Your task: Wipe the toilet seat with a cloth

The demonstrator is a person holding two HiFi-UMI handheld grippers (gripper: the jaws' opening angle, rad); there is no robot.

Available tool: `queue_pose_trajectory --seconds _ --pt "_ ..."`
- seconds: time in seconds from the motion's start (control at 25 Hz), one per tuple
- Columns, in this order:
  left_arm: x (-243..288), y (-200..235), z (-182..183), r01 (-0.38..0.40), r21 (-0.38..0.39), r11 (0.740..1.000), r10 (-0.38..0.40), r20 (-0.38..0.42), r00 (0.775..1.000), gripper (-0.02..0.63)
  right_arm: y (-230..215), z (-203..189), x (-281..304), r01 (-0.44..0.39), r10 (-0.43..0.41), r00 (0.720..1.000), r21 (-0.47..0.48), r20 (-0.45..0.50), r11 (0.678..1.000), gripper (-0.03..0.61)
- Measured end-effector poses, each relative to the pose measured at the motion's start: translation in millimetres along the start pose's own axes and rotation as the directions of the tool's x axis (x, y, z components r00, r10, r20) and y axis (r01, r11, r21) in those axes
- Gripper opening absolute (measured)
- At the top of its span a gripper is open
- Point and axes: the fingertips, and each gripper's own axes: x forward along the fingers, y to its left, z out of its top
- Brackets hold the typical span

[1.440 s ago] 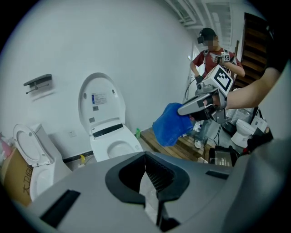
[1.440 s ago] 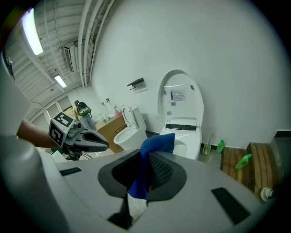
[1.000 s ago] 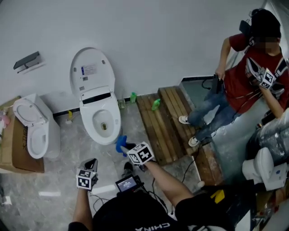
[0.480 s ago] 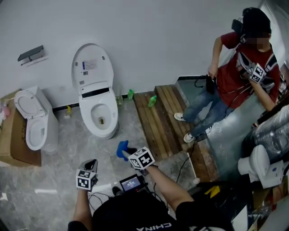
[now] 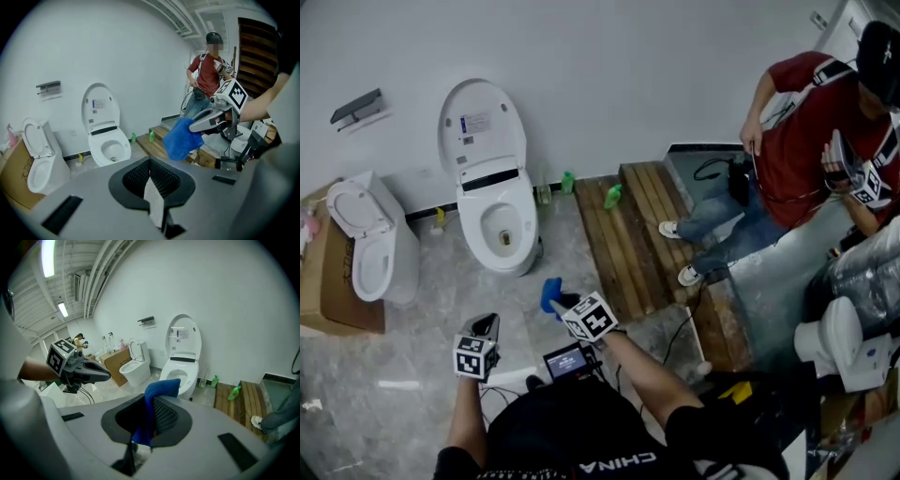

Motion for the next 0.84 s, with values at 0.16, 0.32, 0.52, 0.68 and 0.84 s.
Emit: queue_pose_trajectory --seconds 0.16,0.32,0.52,0.68,0.84 --pt "7 -13 8 -0.004 0.022 1.000 0.004 -0.012 1.000 0.011 -7 9 -3 -0.006 0.007 1.000 -0.063 0.009 0.998 0.043" --pt "11 -18 9 -0.011 0.021 1.000 0.012 -0.040 0.999 0.011 0 13 -2 -0.027 0.026 1.000 -0.119 -0.007 0.993 0.043" --pt "12 -15 9 -0.029 -0.017 0.999 0.027 -0.078 0.997 0.012 5 18 2 -0.031 0.028 0.999 -0.151 -0.024 0.988 0.043" --pt "13 -12 11 -0.030 -0.060 0.998 0.024 -0.097 0.995 0.011 10 24 4 -0.021 0.016 0.999 -0.182 -0.032 0.983 0.043" --pt "12 -7 12 -0.025 -0.080 0.997 0.016 -0.107 0.994 0.011 14 28 8 -0.007 -0.002 0.999 -0.209 -0.044 0.978 0.043"
